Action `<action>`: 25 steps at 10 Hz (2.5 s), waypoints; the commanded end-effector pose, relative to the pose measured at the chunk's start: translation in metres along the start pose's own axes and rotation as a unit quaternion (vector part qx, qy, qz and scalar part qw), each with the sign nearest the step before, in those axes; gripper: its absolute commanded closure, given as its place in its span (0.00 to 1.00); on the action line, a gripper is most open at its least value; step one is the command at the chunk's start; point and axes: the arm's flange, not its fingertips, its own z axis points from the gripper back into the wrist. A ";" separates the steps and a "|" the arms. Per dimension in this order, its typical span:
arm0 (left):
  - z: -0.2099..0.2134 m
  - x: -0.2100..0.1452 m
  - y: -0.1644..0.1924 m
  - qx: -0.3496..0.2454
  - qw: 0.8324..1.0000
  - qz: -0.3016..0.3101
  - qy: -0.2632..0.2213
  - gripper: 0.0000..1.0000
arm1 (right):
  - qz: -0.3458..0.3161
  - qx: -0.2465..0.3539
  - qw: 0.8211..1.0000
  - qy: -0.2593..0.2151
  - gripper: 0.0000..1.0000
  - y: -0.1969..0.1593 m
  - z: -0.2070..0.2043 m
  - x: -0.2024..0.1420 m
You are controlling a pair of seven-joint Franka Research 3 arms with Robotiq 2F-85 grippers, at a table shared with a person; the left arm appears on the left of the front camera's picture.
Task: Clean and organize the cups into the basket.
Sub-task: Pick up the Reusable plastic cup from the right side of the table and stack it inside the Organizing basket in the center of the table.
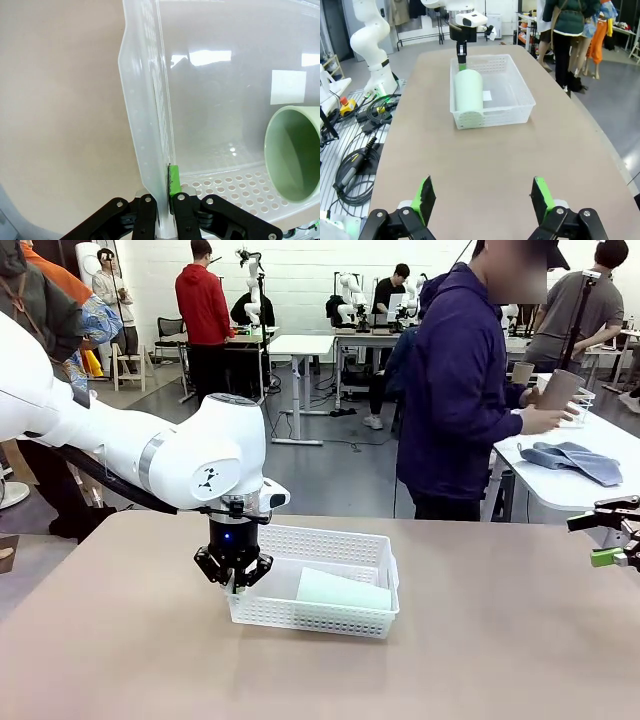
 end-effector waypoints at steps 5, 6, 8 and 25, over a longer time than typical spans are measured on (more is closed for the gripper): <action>-0.002 -0.001 -0.001 0.009 1.000 0.000 -0.003 1.00 | -0.002 -0.002 1.000 -0.001 0.00 -0.001 0.001 0.001; -0.002 -0.001 -0.001 0.009 1.000 0.000 -0.003 1.00 | -0.002 -0.002 1.000 -0.001 0.00 -0.001 0.001 0.001; -0.002 -0.001 -0.001 0.009 1.000 0.000 -0.003 1.00 | -0.002 -0.002 1.000 -0.001 0.00 -0.001 0.001 0.001; -0.002 -0.001 -0.001 0.009 1.000 0.000 -0.003 1.00 | -0.036 -0.012 0.999 0.023 0.00 -0.055 -0.050 -0.106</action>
